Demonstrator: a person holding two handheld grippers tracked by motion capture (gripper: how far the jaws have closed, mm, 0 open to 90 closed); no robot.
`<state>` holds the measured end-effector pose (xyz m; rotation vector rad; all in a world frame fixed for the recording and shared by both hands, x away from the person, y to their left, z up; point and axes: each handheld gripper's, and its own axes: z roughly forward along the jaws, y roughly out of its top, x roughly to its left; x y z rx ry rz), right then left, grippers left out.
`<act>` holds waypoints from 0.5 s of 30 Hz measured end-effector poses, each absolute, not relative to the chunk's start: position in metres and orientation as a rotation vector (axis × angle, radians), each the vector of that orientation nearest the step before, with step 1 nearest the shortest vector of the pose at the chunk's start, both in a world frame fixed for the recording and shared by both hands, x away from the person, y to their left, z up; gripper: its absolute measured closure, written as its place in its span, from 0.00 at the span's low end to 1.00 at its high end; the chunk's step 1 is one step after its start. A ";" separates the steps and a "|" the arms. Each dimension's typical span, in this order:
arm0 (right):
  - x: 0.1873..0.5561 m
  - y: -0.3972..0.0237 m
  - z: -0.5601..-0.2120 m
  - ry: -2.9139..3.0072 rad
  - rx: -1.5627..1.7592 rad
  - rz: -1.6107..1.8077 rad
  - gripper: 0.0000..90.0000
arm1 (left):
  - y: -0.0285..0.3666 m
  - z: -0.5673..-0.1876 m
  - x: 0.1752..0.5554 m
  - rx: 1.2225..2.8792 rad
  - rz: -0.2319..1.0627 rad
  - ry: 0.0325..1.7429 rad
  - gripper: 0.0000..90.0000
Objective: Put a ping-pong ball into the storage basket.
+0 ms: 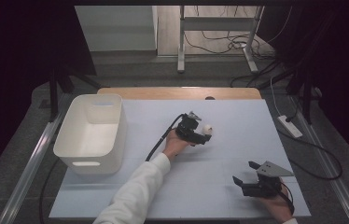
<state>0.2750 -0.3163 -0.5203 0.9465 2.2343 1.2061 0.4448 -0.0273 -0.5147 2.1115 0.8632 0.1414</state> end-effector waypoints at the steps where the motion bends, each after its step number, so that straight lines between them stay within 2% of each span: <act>1: 0.275 -0.316 -0.520 2.234 0.947 1.206 0.14 | -0.028 -0.515 0.446 2.109 0.143 0.863 0.21; 15: 0.275 -0.317 -0.520 2.228 0.955 1.201 0.14 | -0.036 -0.519 0.455 2.126 0.135 0.877 0.21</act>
